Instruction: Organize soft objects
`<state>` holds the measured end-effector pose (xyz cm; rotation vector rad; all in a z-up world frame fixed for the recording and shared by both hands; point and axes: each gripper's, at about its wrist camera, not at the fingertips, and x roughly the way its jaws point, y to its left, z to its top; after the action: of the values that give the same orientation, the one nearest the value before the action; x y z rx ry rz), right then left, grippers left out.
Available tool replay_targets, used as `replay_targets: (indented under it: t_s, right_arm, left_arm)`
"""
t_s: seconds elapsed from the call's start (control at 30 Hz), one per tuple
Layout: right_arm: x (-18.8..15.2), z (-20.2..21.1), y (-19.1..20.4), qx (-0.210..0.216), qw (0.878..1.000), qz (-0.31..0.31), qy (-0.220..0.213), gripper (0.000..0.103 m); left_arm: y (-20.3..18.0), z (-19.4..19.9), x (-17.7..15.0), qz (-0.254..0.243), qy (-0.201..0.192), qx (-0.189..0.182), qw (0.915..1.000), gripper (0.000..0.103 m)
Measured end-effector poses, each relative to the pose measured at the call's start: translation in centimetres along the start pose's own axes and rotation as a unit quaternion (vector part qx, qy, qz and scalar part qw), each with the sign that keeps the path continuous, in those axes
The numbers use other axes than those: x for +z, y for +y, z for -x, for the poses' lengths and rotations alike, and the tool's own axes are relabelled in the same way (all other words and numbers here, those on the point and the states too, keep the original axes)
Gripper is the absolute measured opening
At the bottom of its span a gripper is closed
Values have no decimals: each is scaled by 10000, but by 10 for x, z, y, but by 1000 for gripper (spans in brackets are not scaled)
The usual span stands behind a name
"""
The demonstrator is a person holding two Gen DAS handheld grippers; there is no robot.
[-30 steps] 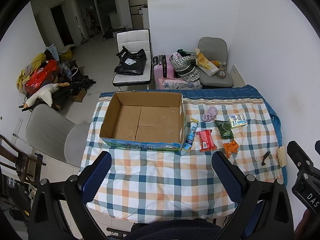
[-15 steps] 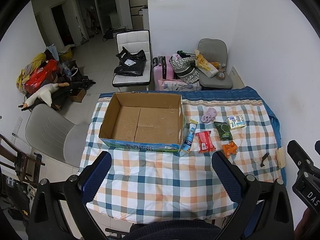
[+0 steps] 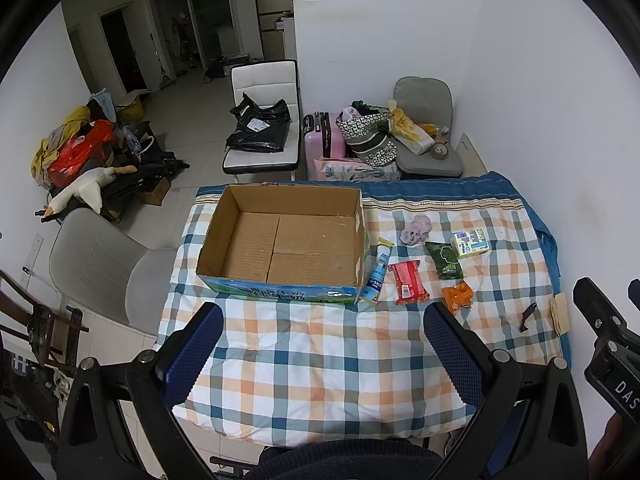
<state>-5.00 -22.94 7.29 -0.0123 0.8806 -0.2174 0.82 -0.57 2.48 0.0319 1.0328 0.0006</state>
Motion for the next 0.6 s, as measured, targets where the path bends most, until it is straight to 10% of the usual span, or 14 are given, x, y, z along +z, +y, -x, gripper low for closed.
replay_targets:
  t_s: [0.6]
  right_arm:
    - [8, -12, -8, 118, 9997, -164, 121, 103]
  left_arm:
    - [-11, -10, 9, -58, -19, -141, 9999, 103]
